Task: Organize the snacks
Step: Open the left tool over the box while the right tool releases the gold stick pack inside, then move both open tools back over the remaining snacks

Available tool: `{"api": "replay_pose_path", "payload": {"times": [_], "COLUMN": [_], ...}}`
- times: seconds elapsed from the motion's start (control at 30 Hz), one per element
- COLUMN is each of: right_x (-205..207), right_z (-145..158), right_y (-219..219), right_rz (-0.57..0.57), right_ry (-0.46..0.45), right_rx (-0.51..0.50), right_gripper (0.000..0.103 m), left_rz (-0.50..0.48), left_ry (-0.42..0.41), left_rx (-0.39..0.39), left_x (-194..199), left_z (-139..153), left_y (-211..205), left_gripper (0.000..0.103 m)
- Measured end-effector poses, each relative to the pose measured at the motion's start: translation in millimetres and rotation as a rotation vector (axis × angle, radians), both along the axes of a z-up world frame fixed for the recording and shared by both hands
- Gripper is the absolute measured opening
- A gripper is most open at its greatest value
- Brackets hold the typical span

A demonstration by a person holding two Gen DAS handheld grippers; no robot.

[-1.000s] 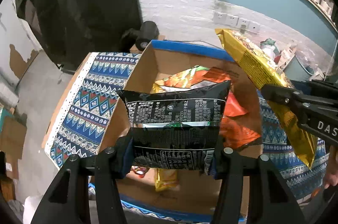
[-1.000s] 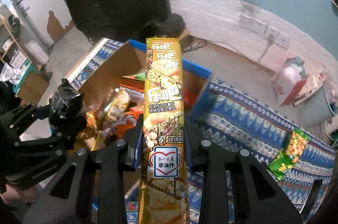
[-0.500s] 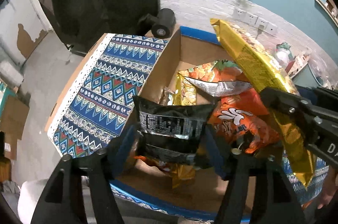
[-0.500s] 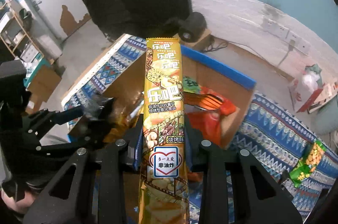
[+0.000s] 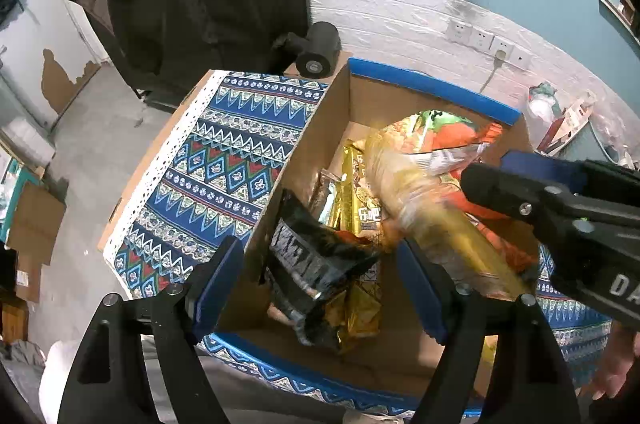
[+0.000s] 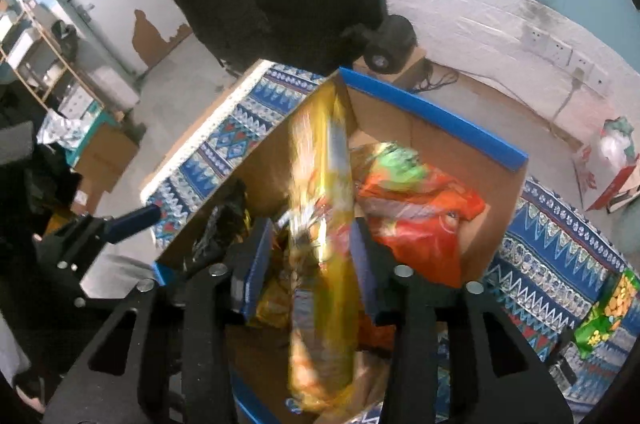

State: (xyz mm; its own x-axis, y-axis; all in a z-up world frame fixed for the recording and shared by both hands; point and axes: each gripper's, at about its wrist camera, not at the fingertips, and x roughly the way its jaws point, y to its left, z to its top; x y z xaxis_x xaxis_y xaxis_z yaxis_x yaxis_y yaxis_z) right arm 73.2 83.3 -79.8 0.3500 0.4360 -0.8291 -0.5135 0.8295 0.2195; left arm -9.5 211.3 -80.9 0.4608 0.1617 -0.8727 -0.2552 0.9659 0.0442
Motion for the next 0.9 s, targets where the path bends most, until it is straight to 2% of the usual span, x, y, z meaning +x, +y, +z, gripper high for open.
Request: {"api": "replay_pose_path", "payload": {"times": [0.13,0.23,0.37,0.9], "right_x": [-3.5,-5.0,-8.8,-14.4], "right_z": [8.5,14.0,17.8,22.3], "right_y": [-4.7,-13.7,-30.2,-117.7], "right_rz": [-0.013,-0.03,-0.054,-0.2], "right_ry": [-0.029,-0.045,-0.063,-0.078], "right_rx": [-0.008,-0.013,-0.034,-0.088], "right_gripper": [0.05,0.06,0.064,0.07], "left_rz": [-0.016,-0.027,-0.042,-0.152], "left_ry": [-0.007,-0.008,-0.015,0.003], "left_rx": [0.003,0.001,-0.006,0.016], "left_x": [1.0,1.7,3.0,15.9], "left_z": [3.1,4.6,7.7,11.2], "left_y": [-6.1,-11.9,-22.4,-81.2], "left_gripper": [0.08,0.08,0.081,0.081]}}
